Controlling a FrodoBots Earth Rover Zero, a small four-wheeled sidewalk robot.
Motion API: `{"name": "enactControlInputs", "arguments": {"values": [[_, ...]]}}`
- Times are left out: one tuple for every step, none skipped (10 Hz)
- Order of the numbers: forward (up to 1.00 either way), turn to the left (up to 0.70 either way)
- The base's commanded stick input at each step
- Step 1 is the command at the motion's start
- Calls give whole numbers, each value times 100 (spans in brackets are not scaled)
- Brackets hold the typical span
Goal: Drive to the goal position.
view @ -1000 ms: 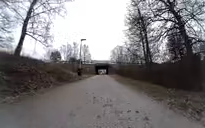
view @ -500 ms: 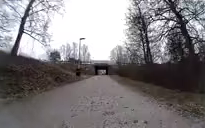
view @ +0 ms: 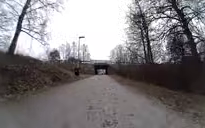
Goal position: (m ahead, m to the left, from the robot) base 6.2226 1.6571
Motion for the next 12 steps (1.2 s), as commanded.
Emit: {"name": "enactControlInputs", "arguments": {"values": [[70, 0], [70, 0], [70, 0], [70, 0], [70, 0], [70, 0], [70, 0], [70, 0], [70, 0], [70, 0], [70, 0], [70, 0]]}}
